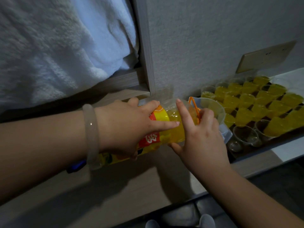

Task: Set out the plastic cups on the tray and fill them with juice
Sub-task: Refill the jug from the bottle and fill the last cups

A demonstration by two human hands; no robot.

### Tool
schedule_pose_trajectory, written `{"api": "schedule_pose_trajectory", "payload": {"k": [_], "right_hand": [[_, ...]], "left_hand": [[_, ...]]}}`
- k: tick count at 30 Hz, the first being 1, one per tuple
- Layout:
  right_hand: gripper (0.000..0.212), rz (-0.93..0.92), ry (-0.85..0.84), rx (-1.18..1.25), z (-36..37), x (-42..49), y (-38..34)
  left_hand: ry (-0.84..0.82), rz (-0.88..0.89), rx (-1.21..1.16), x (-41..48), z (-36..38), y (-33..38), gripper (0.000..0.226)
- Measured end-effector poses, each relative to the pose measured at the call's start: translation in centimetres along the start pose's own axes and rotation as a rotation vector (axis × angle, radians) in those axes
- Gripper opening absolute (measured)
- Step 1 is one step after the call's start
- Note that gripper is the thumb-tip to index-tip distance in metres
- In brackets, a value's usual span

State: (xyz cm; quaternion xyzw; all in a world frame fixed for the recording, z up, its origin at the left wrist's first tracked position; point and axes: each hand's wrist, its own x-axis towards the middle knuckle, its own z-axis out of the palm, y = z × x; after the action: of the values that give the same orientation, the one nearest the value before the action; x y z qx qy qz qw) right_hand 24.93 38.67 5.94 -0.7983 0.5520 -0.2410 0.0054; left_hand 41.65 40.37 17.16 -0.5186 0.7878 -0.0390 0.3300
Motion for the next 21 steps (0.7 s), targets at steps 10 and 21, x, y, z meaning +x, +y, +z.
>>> {"api": "schedule_pose_trajectory", "payload": {"k": [10, 21], "right_hand": [[0.116, -0.008, 0.023, 0.024, -0.1, 0.0, 0.2], [0.114, -0.005, 0.035, 0.030, -0.2, -0.1, 0.3]], "left_hand": [[0.001, -0.011, 0.012, -0.1, -0.5, 0.1, 0.114], [-0.025, -0.010, 0.033, -0.1, -1.5, -0.2, 0.112]]}}
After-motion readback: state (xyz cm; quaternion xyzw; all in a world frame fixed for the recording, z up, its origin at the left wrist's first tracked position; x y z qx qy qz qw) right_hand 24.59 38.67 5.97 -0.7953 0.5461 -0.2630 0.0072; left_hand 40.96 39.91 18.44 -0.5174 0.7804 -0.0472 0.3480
